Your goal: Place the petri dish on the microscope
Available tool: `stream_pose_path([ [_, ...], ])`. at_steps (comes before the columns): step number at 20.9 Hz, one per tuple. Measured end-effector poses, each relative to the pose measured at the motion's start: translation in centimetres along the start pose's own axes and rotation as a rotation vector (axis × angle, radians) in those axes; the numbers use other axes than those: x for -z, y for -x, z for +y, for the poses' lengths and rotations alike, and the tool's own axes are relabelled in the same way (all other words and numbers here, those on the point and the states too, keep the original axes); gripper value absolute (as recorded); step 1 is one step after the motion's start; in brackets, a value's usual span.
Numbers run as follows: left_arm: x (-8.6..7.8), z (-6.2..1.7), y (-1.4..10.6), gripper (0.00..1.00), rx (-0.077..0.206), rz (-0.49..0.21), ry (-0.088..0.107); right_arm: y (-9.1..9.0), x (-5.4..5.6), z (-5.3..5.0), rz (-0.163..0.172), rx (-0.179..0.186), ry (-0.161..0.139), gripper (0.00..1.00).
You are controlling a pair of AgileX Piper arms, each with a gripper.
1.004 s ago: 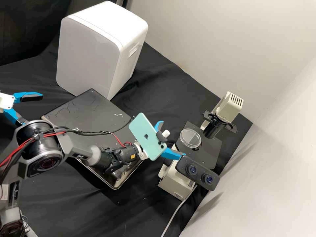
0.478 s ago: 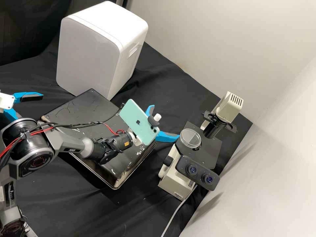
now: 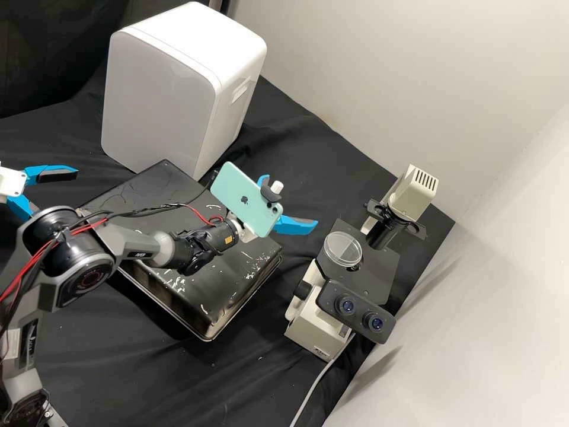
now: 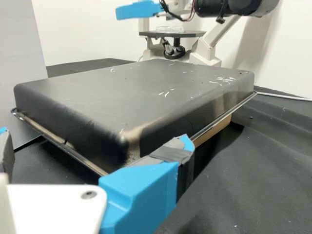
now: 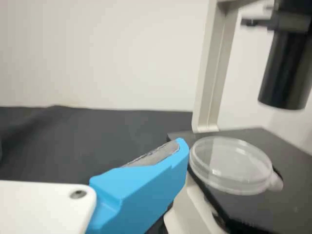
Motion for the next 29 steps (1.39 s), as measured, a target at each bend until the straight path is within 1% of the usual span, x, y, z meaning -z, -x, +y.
stream_pose_path([
  [1, 0.0, 0.0, 0.0, 1.0, 0.0, 0.0, 0.0, -0.2, -0.2, -0.2, -0.016, 0.007, -0.002, 1.0],
  [4, 0.0, 0.0, 0.0, 1.0, 0.0, 0.0, 0.0, -0.6, -0.6, -0.5, -0.026, 0.015, 0.005, 1.0],
  [7, -0.1, -0.01, 0.0, 1.0, 0.001, -0.002, 0.0, -1.0, -1.2, -1.2, -0.044, 0.034, 0.018, 1.0],
  [9, -0.1, -0.01, 0.0, 1.0, 0.001, -0.002, 0.0, -1.3, -1.5, -1.5, -0.051, 0.04, 0.023, 1.0],
  [12, -0.1, -0.01, 0.0, 1.0, 0.001, -0.002, 0.0, -1.6, -1.7, -1.5, -0.064, 0.043, 0.019, 1.0],
  [14, -0.1, -0.01, 0.0, 1.0, 0.001, -0.002, 0.0, -1.7, -1.5, -1.4, -0.059, 0.039, 0.023, 1.0],
  [16, -0.1, -0.01, 0.0, 1.0, 0.001, -0.002, 0.0, -1.8, -1.4, -1.3, -0.055, 0.035, 0.036, 1.0],
  [18, -0.1, -0.01, 0.0, 1.0, 0.001, -0.002, 0.0, -1.9, -1.5, -1.3, -0.057, 0.035, 0.035, 1.0],
  [20, -0.1, -0.01, 0.0, 1.0, 0.001, -0.002, 0.0, -1.9, -1.6, -1.3, -0.065, 0.029, 0.023, 1.0],
  [21, -0.1, -0.01, 0.0, 1.0, 0.001, -0.002, 0.0, -1.9, -1.7, -1.3, -0.072, 0.031, 0.023, 1.0],
  [23, -0.1, -0.01, 0.0, 1.0, 0.001, -0.002, 0.0, -2.2, -2.2, -1.0, -0.083, 0.021, 0.018, 1.0],
  [26, -0.1, -0.01, 0.0, 1.0, 0.001, -0.002, 0.0, -3.0, -2.8, -0.9, -0.096, 0.008, 0.01, 1.0],
  [29, -0.1, -0.04, 0.0, 1.0, 0.002, -0.002, 0.0, -3.4, -3.6, -1.4, -0.114, 0.021, 0.009, 1.0],
])
